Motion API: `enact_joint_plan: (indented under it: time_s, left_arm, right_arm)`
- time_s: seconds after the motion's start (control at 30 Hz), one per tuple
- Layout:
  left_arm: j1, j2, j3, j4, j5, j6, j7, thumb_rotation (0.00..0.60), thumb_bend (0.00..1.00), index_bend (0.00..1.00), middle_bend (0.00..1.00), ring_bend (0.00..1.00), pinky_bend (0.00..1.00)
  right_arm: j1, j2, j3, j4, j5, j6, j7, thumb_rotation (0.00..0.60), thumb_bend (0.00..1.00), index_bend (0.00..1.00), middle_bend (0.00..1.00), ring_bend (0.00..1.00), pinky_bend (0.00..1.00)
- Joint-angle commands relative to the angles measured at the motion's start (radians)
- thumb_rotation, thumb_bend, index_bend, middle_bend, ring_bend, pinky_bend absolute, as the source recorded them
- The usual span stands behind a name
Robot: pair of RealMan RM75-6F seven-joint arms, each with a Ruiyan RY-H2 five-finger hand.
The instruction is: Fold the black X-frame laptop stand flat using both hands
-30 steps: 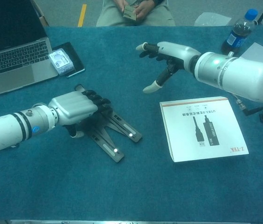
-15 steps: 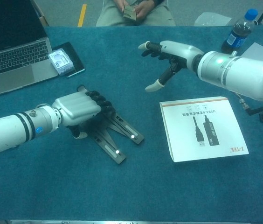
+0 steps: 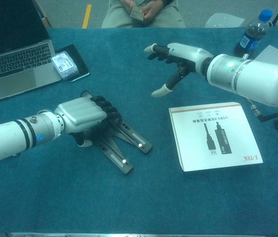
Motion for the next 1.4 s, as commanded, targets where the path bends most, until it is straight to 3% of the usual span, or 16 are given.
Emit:
enact_joint_plan:
  time_s: [0.03,0.5,0.8,1.1,1.4]
  left_arm:
    - [0.002,-0.001,0.001,0.003,0.010,0.002,-0.010,0.600,0.26,0.08,0.24,0.00,0.00]
    - [0.013,-0.004,0.003,0.012,0.032,0.006,-0.045,0.600,0.26,0.10,0.37,0.09,0.00]
    - [0.012,-0.018,0.008,0.023,0.033,0.002,-0.039,0.600,0.26,0.10,0.35,0.10,0.00]
    - [0.014,-0.019,0.006,0.021,0.035,0.012,-0.038,0.600,0.26,0.14,0.44,0.14,0.00]
    - [0.018,-0.021,0.008,0.024,0.040,0.012,-0.043,0.600,0.30,0.18,0.45,0.14,0.00]
  right_arm:
    - [0.002,-0.001,0.001,-0.001,0.002,0.001,-0.001,0.600,0.00,0.00,0.09,0.00,0.00]
    - [0.007,-0.005,0.002,-0.006,0.015,0.008,-0.008,0.600,0.00,0.00,0.09,0.00,0.00]
    - [0.005,0.000,0.003,-0.007,0.016,0.004,-0.004,0.600,0.00,0.00,0.09,0.00,0.00]
    - [0.002,0.002,0.006,-0.003,0.010,-0.003,0.006,0.600,0.00,0.00,0.09,0.00,0.00]
    - [0.001,-0.001,0.006,0.003,0.007,-0.006,0.011,0.600,0.00,0.00,0.09,0.00,0.00]
